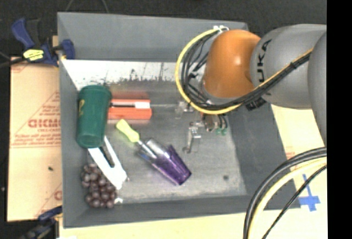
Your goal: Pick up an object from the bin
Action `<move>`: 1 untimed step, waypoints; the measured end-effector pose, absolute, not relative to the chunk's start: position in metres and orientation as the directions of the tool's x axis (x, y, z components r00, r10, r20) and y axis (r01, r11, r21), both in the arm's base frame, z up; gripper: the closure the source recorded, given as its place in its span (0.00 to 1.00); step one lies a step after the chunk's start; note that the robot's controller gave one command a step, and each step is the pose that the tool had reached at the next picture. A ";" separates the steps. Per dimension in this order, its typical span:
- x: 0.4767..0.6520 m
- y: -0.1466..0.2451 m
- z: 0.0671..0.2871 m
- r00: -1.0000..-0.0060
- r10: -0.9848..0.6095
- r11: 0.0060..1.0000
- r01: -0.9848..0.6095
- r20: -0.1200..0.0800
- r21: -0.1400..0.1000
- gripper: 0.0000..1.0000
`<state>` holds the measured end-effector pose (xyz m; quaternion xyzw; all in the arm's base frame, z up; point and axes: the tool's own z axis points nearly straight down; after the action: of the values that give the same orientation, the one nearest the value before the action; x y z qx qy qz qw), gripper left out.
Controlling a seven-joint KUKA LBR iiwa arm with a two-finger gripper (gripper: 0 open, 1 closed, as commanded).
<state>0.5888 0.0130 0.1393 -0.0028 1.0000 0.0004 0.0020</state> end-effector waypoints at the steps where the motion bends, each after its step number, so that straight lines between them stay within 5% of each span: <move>1: 0.589 0.013 0.139 -1.000 -0.006 1.000 -0.006 -0.004 0.001 0.00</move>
Offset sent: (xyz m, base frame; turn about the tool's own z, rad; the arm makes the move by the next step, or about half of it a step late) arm 0.0009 0.0396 -0.0457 -0.1157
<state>0.5888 0.0130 0.1393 -0.0028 1.0000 0.0004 0.0020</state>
